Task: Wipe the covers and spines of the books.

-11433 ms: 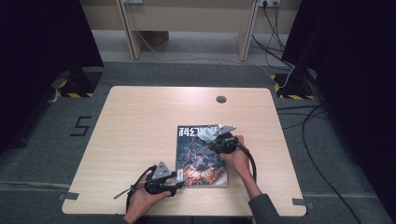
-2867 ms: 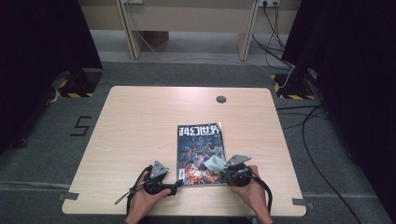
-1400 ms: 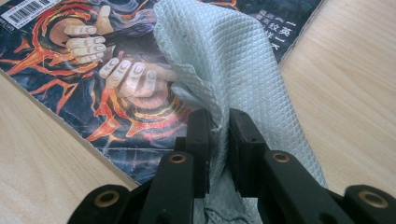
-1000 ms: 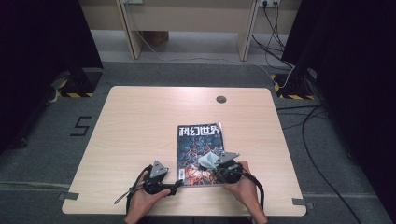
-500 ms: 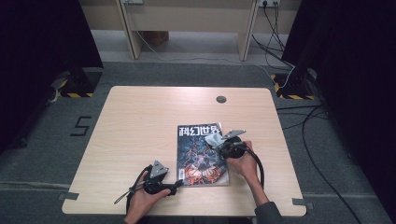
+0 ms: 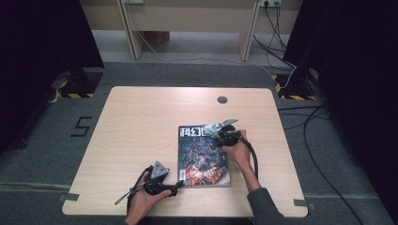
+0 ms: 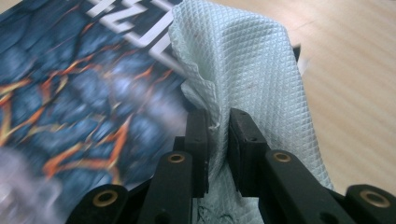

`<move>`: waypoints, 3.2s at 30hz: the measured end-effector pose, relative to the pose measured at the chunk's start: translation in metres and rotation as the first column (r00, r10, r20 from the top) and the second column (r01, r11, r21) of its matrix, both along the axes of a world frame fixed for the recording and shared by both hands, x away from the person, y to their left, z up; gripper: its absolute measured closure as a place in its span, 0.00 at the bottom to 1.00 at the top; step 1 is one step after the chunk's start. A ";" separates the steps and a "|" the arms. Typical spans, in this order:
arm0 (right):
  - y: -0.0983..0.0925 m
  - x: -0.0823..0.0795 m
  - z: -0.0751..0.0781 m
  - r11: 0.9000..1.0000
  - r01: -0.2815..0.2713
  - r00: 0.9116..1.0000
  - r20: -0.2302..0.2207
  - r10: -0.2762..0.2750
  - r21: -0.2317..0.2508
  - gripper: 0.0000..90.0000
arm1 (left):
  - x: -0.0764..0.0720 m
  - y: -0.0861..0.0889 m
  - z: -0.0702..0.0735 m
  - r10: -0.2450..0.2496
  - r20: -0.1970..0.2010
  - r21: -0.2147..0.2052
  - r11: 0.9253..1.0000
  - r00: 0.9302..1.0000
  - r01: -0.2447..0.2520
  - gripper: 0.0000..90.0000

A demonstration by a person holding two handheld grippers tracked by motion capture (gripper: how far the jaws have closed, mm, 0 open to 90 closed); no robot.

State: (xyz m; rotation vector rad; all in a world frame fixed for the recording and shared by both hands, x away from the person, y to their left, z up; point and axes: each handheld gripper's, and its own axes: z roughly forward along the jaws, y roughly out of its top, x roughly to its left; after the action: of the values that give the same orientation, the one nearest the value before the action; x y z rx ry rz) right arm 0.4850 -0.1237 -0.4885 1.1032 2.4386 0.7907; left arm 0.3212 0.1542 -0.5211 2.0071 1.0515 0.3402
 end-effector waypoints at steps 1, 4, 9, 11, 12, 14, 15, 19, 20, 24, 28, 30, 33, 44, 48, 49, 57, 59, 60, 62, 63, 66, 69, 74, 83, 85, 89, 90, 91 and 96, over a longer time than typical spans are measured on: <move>0.001 0.005 0.000 1.000 0.014 1.000 -0.002 -0.014 0.006 0.88 | 0.000 0.000 0.000 0.000 0.000 0.000 1.000 1.000 0.000 0.26; 0.002 0.017 0.001 0.999 0.034 0.999 -0.011 -0.034 0.000 0.88 | 0.000 0.000 0.000 0.002 0.001 -0.002 1.000 1.000 -0.002 0.26; 0.006 0.026 0.002 0.999 0.046 0.999 -0.022 -0.046 0.004 0.86 | 0.000 0.000 0.000 0.001 0.001 -0.003 1.000 1.000 -0.001 0.26; 0.008 0.026 0.002 0.999 0.040 0.999 -0.029 -0.040 0.017 0.85 | 0.000 0.000 0.000 0.000 0.001 -0.002 1.000 1.000 0.000 0.26; 0.010 0.026 0.001 0.999 0.038 0.999 -0.036 -0.037 0.033 0.85 | 0.000 0.000 0.000 0.000 0.002 -0.002 1.000 1.000 0.000 0.26; 0.017 0.023 0.001 0.999 0.011 0.999 -0.031 -0.010 0.031 0.85 | 0.000 0.000 0.000 0.000 0.002 -0.002 1.000 1.000 0.000 0.26; 0.021 0.022 0.001 0.999 -0.007 1.000 -0.030 0.008 0.032 0.85 | 0.000 0.000 0.000 0.000 0.001 -0.002 1.000 1.000 0.000 0.26; 0.043 0.012 -0.001 0.996 -0.077 0.997 -0.027 0.078 0.044 0.85 | 0.000 0.000 0.000 -0.002 0.001 -0.003 1.000 1.000 0.002 0.26; 0.049 0.010 -0.001 0.995 -0.096 0.995 -0.029 0.097 0.040 0.85 | 0.000 0.000 0.000 -0.002 0.001 -0.002 1.000 1.000 0.002 0.26; 0.066 0.005 0.000 0.987 -0.160 0.987 -0.027 0.160 0.020 0.85 | 0.000 0.000 0.000 -0.003 0.001 -0.002 1.000 1.000 0.003 0.26; 0.076 0.001 0.000 0.984 -0.179 0.984 -0.025 0.179 -0.008 0.85 | 0.000 0.000 0.000 -0.002 0.001 -0.003 1.000 1.000 0.002 0.26; 0.075 0.002 0.000 0.983 -0.183 0.983 -0.025 0.182 -0.009 0.86 | 0.000 0.000 0.000 -0.003 0.001 -0.002 1.000 1.000 0.003 0.26; 0.072 0.005 0.000 0.986 -0.165 0.986 -0.026 0.165 0.008 0.86 | 0.000 0.000 0.000 -0.003 0.001 -0.002 1.000 1.000 0.003 0.26; 0.098 0.019 0.000 0.987 -0.153 0.988 -0.006 0.153 -0.045 0.84 | 0.000 0.000 0.000 -0.004 0.001 -0.003 1.000 1.000 0.004 0.27; 0.109 0.022 0.000 0.984 -0.172 0.985 -0.010 0.172 -0.041 0.83 | 0.000 0.000 0.000 -0.004 0.002 -0.002 1.000 1.000 0.004 0.27; 0.112 0.023 0.000 0.983 -0.181 0.983 -0.009 0.181 -0.040 0.83 | 0.000 0.000 0.000 -0.004 0.001 -0.002 1.000 1.000 0.004 0.27; 0.118 0.010 0.000 0.966 -0.259 0.966 -0.029 0.258 -0.011 0.82 | 0.000 0.000 0.000 -0.005 0.000 -0.004 1.000 1.000 0.005 0.27; 0.116 0.001 -0.001 0.960 -0.278 0.960 -0.027 0.278 0.004 0.81 | 0.000 0.000 0.000 -0.005 0.001 -0.004 1.000 1.000 0.005 0.27; 0.115 -0.004 -0.001 0.959 -0.283 0.959 -0.030 0.283 0.008 0.81 | 0.000 0.000 0.000 -0.005 0.000 -0.005 1.000 1.000 0.005 0.27; 0.112 -0.013 0.000 0.951 -0.308 0.951 -0.034 0.308 0.003 0.81 | 0.001 0.000 0.000 -0.006 0.001 -0.003 1.000 1.000 0.006 0.27; 0.110 -0.018 0.000 0.949 -0.316 0.948 -0.037 0.316 -0.003 0.81 | 0.000 0.000 0.000 -0.006 0.001 -0.004 1.000 1.000 0.006 0.27; 0.099 -0.028 0.000 0.945 -0.328 0.943 -0.046 0.328 0.017 0.81 | 0.000 0.000 0.000 -0.008 -0.001 -0.001 1.000 1.000 0.008 0.27; 0.085 -0.036 -0.001 0.943 -0.332 0.942 -0.035 0.333 0.034 0.81 | 0.000 0.000 0.000 -0.007 -0.001 -0.002 1.000 1.000 0.007 0.27; 0.067 -0.049 -0.002 0.949 -0.307 0.950 -0.041 0.310 0.071 0.81 | 0.001 0.000 0.000 -0.008 0.000 -0.002 1.000 1.000 0.008 0.27; 0.042 -0.053 -0.003 0.954 -0.245 0.959 -0.105 0.265 0.173 0.83 | 0.001 0.000 0.000 -0.007 -0.001 -0.002 1.000 1.000 0.007 0.27; 0.037 -0.051 -0.003 0.953 -0.222 0.961 -0.121 0.250 0.206 0.82 | 0.001 0.000 0.000 -0.007 -0.001 -0.002 1.000 1.000 0.007 0.27; 0.033 -0.049 0.005 0.944 -0.211 0.967 -0.086 0.239 0.255 0.78 | 0.001 0.000 0.000 -0.008 0.000 -0.002 1.000 1.000 0.008 0.27; 0.033 -0.049 0.008 0.942 -0.213 0.967 -0.080 0.241 0.259 0.77 | 0.001 0.000 0.000 -0.008 0.000 -0.001 1.000 1.000 0.008 0.27; 0.033 -0.048 0.011 0.942 -0.213 0.969 -0.071 0.239 0.258 0.76 | 0.001 0.000 0.000 -0.008 0.000 -0.002 1.000 1.000 0.008 0.27; 0.039 -0.044 0.014 0.969 -0.204 0.977 -0.036 0.211 0.140 0.65 | 0.001 0.000 0.000 -0.007 0.000 -0.002 1.000 1.000 0.007 0.27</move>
State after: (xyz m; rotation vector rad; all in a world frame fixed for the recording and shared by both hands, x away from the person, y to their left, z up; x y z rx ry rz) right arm 0.4406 -0.0842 -0.4740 0.9335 2.6071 1.0179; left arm 0.3217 0.1545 -0.5211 2.0090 1.0442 0.3349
